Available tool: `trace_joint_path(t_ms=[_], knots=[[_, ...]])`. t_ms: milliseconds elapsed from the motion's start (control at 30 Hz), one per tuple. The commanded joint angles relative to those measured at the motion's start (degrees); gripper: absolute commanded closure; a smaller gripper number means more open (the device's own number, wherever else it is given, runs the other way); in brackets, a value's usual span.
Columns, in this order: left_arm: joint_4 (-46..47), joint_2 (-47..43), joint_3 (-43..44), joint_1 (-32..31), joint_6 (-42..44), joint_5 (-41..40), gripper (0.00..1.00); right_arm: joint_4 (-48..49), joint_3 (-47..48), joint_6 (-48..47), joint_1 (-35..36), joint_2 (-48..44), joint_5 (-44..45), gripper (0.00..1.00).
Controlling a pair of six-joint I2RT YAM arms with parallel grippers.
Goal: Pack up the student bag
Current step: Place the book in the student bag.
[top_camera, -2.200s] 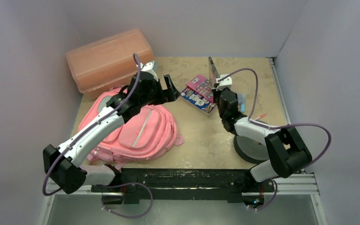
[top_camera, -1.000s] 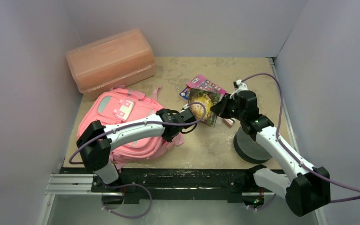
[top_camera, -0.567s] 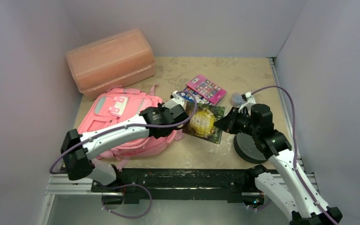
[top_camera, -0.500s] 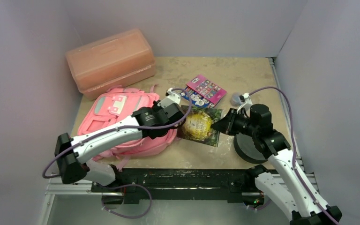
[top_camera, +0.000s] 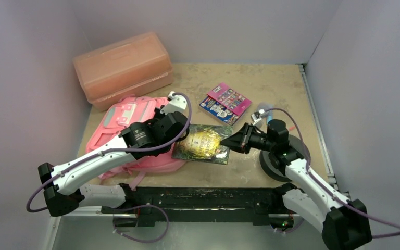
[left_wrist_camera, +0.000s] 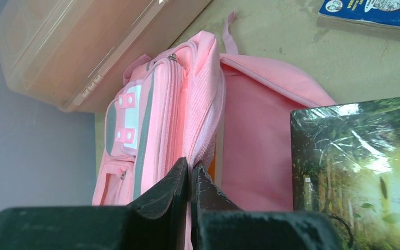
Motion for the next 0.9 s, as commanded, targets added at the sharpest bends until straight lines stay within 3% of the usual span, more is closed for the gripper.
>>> trace_joint_path(t_ms=[0, 300, 867], knots=[[6.99, -3.66, 0.97, 0.09, 2.58, -1.23, 1.0, 21.71, -0.81, 13.52, 4.3, 4.93, 2.64, 1.0], [7.15, -4.72, 0.98, 0.07, 4.64, 0.7, 1.0, 38.4, 6.02, 18.53, 16.57, 23.93, 16.06, 1.0], [15.36, -7.29, 0.96, 0.09, 15.08, -1.09, 1.0, 46.59, 29.62, 13.07, 29.94, 53.9, 34.4, 1.0]])
